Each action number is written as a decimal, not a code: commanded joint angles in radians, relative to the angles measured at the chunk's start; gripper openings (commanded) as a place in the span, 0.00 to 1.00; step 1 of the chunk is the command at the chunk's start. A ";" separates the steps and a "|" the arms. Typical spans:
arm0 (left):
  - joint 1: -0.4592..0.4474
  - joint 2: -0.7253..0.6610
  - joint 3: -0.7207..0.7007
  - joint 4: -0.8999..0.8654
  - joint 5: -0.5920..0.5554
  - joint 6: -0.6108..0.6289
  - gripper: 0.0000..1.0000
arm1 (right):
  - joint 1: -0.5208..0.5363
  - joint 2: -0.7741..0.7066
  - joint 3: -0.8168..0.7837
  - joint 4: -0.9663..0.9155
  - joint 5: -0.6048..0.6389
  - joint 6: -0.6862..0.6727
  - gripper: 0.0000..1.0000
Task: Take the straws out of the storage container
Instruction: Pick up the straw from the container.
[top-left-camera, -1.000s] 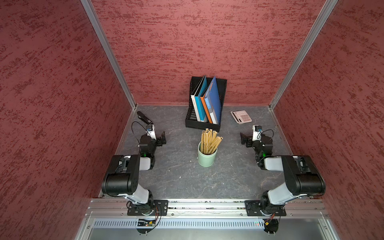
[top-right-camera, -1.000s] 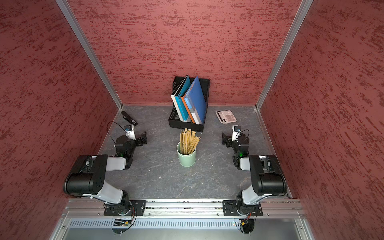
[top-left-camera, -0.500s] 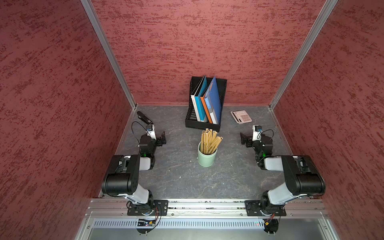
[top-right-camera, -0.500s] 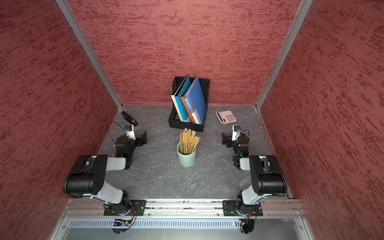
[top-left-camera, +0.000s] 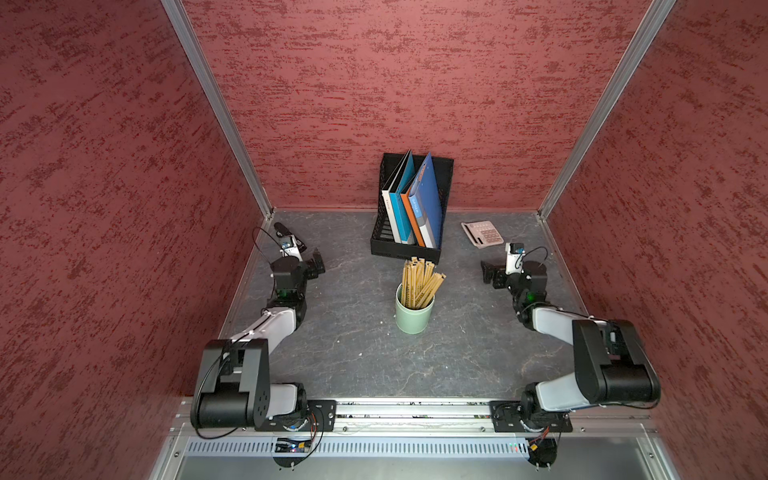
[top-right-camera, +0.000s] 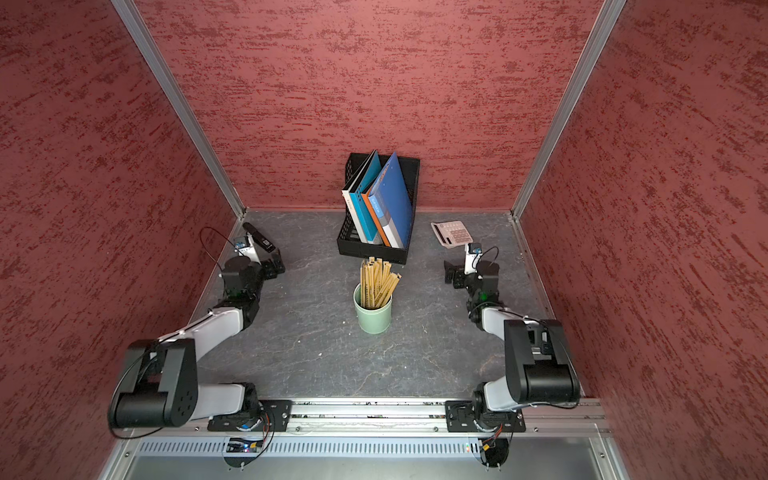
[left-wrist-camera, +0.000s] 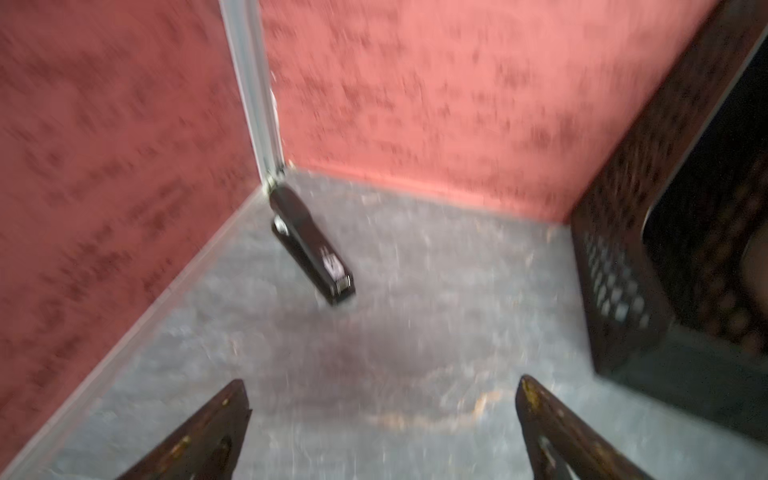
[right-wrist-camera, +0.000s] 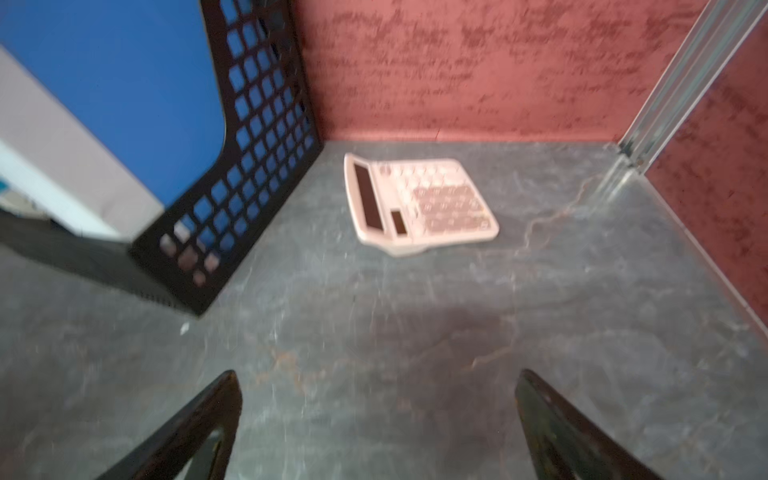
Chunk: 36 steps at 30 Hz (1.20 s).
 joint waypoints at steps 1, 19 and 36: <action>0.001 -0.086 0.157 -0.422 -0.106 -0.183 1.00 | -0.008 -0.020 0.222 -0.436 0.162 0.118 0.99; -0.310 -0.318 0.302 -0.752 0.009 -0.332 1.00 | 0.224 -0.417 0.498 -1.353 0.273 0.475 0.99; -0.558 -0.316 0.262 -0.791 -0.066 -0.377 1.00 | 0.573 -0.718 0.137 -1.143 0.086 0.596 0.48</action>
